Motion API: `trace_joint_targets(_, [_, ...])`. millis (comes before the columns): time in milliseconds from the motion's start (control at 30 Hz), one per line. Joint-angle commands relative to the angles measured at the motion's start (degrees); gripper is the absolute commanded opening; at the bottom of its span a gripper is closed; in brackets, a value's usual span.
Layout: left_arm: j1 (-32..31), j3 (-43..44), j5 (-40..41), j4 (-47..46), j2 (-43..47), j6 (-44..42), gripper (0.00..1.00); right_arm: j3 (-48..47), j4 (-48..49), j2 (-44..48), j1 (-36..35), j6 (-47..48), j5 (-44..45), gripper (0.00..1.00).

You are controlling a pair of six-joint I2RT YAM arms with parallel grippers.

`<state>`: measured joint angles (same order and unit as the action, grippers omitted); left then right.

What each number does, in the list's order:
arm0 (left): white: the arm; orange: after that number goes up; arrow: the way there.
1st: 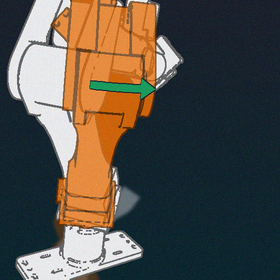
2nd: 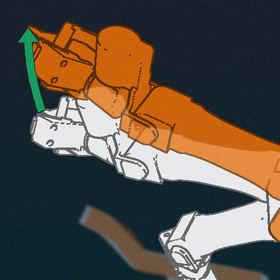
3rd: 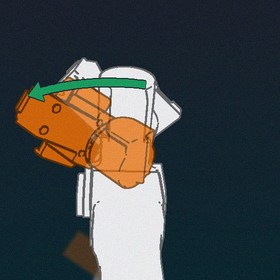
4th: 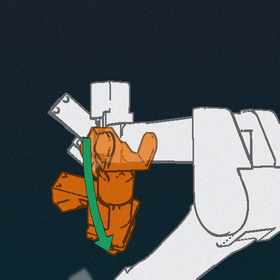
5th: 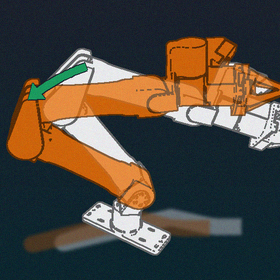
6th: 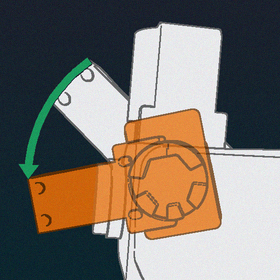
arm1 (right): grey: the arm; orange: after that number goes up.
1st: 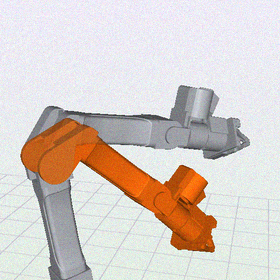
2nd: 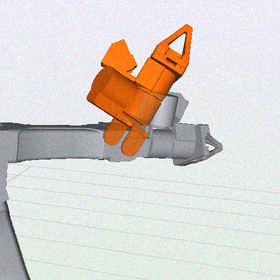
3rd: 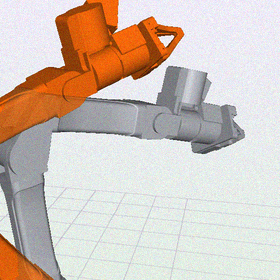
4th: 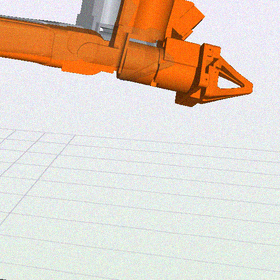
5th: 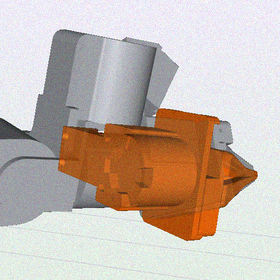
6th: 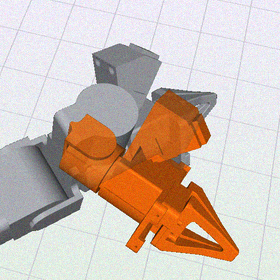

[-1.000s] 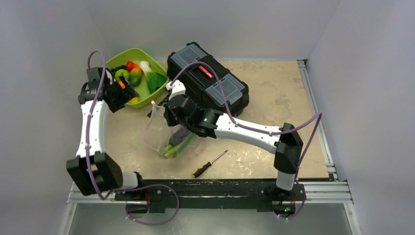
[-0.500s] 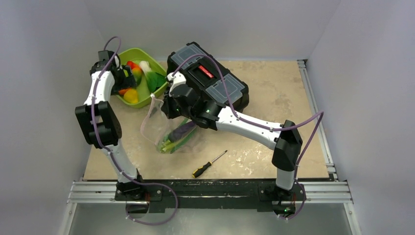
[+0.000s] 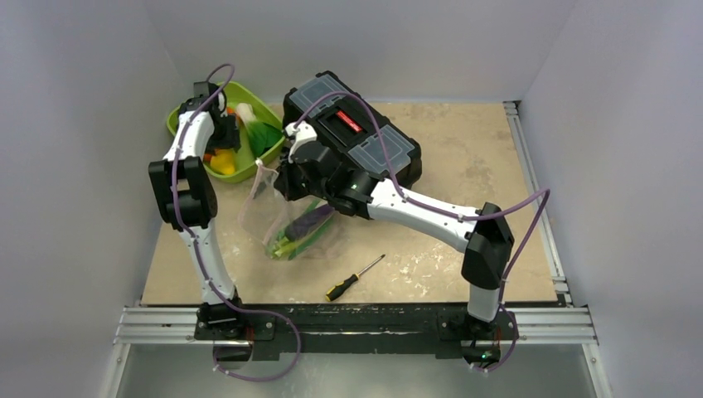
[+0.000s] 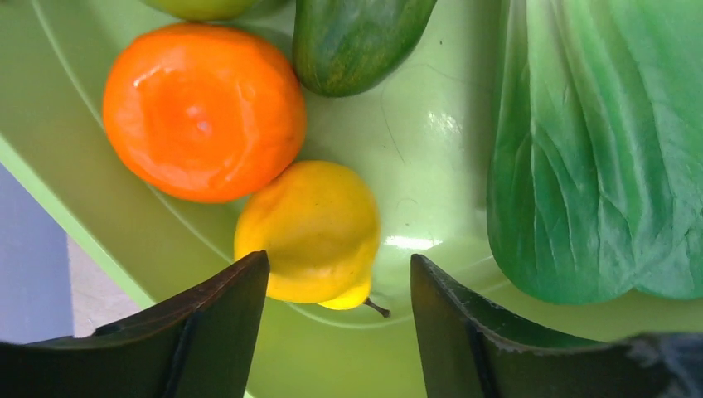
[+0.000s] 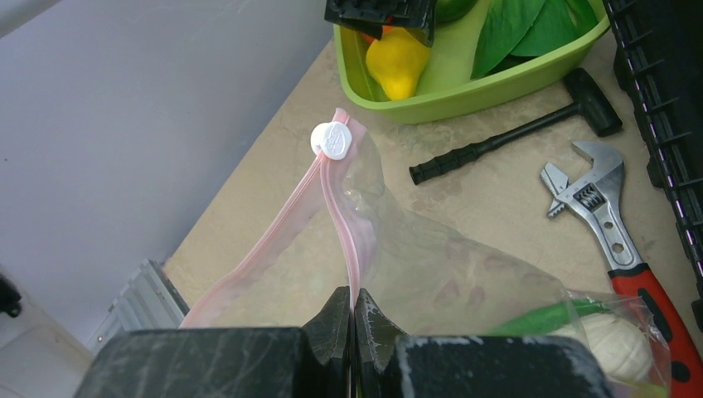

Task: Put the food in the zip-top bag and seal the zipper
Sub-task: Pick up the fake fruit from the bin, then place the fake fruit in the zipper food storage bag.

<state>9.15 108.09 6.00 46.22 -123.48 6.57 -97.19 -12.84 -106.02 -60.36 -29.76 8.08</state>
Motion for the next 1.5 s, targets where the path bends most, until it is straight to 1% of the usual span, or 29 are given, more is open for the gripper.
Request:
trace_joint_targets(0, [0.00, 4.00, 1.65, 3.75, -2.41, 0.48, 0.60, 0.82, 1.81, 4.27, 0.33, -0.05, 0.39, 0.00])
trace_joint_targets(33, [-0.09, 3.70, 1.65, 3.80, -2.13, 0.54, 0.58, 1.12, 1.85, 4.44, 0.33, -0.04, 0.46, 0.00])
trace_joint_targets(100, [-0.35, 3.06, 1.58, 3.69, -1.60, 0.23, 0.50, 1.11, 1.61, 4.53, 0.33, -0.19, 0.53, 0.00])
trace_joint_targets(133, [-0.44, 2.82, 1.75, 3.88, -1.40, 0.02, 0.48, 1.04, 1.36, 4.51, 0.37, -0.29, 0.56, 0.00])
trace_joint_targets(167, [-0.63, 2.64, 1.87, 4.21, -1.27, -0.28, 0.53, 0.97, 1.18, 4.57, 0.41, -0.46, 0.56, 0.00])
trace_joint_targets(233, [-0.94, 2.56, 3.94, 5.19, -1.38, -0.61, 0.70, 1.24, 1.35, 4.85, 0.42, -0.65, 0.34, 0.00])
trace_joint_targets(267, [-0.99, 2.45, 4.91, 5.43, -1.36, -0.52, 0.76, 1.40, 1.64, 5.04, 0.42, -0.74, 0.23, 0.00])
trace_joint_targets(333, [-1.03, 1.79, 6.06, 5.39, -1.31, -0.50, 0.82, 1.57, 1.97, 5.20, 0.42, -0.83, -0.01, 0.00])
trace_joint_targets(433, [-1.03, 1.21, 6.57, 4.11, -1.42, -0.94, 0.83, 1.82, 2.06, 5.29, 0.42, -0.92, -0.01, 0.00])
trace_joint_targets(533, [-0.97, 2.30, 6.31, 4.36, -3.47, -1.81, 0.75, 1.76, 2.08, 5.14, 0.42, -0.80, 0.06, 0.00])
trace_joint_targets(633, [-1.02, 3.77, 5.74, 5.57, -4.44, -1.44, 0.58, 1.36, 1.94, 4.94, 0.42, -0.68, 0.17, 0.00])
trace_joint_targets(733, [-0.97, 2.84, 5.00, 4.39, -2.47, -1.46, 0.41, 1.25, 1.82, 4.81, 0.42, -0.56, 0.06, 0.00])
trace_joint_targets(767, [-0.97, 2.61, 4.88, 4.27, -1.60, -1.61, 0.30, 1.24, 1.67, 4.77, 0.48, -0.56, -0.09, 0.00])
trace_joint_targets(833, [-1.00, 2.70, 4.12, 5.05, 0.43, -1.47, 0.16, 1.36, 1.63, 4.92, 0.50, -0.78, -0.41, 0.00])
trace_joint_targets(867, [-0.98, 2.66, 3.61, 5.50, 1.97, -1.05, 0.10, 1.50, 1.75, 4.94, 0.48, -0.90, -0.49, 0.00])
trace_joint_targets(900, [-1.04, 2.61, 2.95, 6.15, 3.67, -0.51, 0.08, 1.40, 1.78, 4.96, 0.50, -0.87, -0.45, 0.00])
trace_joint_targets(1033, [-0.99, -2.45, -2.64, 5.71, 14.06, 2.25, 0.03, 0.57, 1.62, 5.04, 0.59, -0.90, 0.00, 0.00])
trace_joint_targets(1067, [-0.98, -4.25, -3.88, 5.05, 16.88, 2.94, 0.00, 0.39, 1.64, 4.99, 0.59, -0.91, -0.05, 0.00])
trace_joint_targets(1167, [-0.99, -10.77, -8.55, 2.80, 25.23, 4.63, 0.00, 0.33, 1.75, 4.87, 0.68, -1.24, -0.25, 0.00])
trace_joint_targets(1267, [-0.98, -15.41, -12.36, 2.95, 32.40, 5.13, 0.00, 0.68, 1.81, 5.07, 0.76, -1.73, -0.58, 0.00])
trace_joint_targets(1400, [-1.08, -20.92, -23.32, 3.12, 43.65, 7.55, 0.00, 1.10, 2.20, 5.82, 0.85, -1.82, -0.06, 0.00])
trace_joint_targets(1467, [-1.69, -24.85, -26.99, 1.08, 50.40, 9.35, 0.00, 1.45, 2.32, 6.19, 1.02, -1.84, 0.30, 0.00])
